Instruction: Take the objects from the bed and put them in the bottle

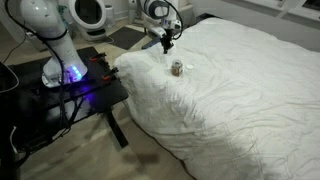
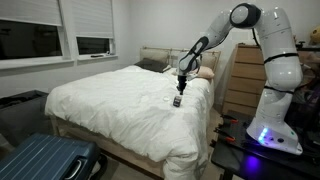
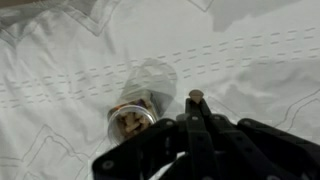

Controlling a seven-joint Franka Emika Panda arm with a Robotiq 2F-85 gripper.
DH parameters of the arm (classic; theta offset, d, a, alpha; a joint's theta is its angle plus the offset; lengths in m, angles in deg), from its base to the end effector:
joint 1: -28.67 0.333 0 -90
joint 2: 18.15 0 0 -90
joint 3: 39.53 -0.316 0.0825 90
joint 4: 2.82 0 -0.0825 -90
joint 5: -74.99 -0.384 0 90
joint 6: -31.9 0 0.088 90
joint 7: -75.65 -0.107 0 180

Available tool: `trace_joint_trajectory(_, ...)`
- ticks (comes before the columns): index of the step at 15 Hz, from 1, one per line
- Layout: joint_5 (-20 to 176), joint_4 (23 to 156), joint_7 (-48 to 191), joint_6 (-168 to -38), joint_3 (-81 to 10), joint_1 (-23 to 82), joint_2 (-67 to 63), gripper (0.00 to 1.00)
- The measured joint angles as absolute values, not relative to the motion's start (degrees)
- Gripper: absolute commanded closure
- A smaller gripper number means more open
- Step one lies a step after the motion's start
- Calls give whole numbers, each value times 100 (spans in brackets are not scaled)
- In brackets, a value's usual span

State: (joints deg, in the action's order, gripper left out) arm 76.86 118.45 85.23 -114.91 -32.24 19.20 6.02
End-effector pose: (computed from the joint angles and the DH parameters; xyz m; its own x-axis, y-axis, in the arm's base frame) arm 0.5569 -0.1669 0.2151 0.9962 -0.0859 0.0131 -0.0866 -0.9935 0.0737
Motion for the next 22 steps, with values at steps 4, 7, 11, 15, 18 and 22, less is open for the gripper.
trace_joint_trajectory(4, 7687, 11998, 8523, -11611, -3014, 1800, 379, 99)
trace_joint_trajectory(7, 7687, 11990, 8523, -11679, -2940, 1672, 381, 99)
trace_joint_trajectory(11, 7687, 11877, 8523, -11726, -2925, 1551, 469, 99)
trace_joint_trajectory(15, 7687, 11618, 8523, -11848, -2925, 1531, 713, 99)
trace_joint_trajectory(18, 7687, 11367, 8523, -11858, -2928, 1533, 940, 99)
trace_joint_trajectory(22, 7687, 11037, 8523, -11859, -2966, 1538, 1253, 99)
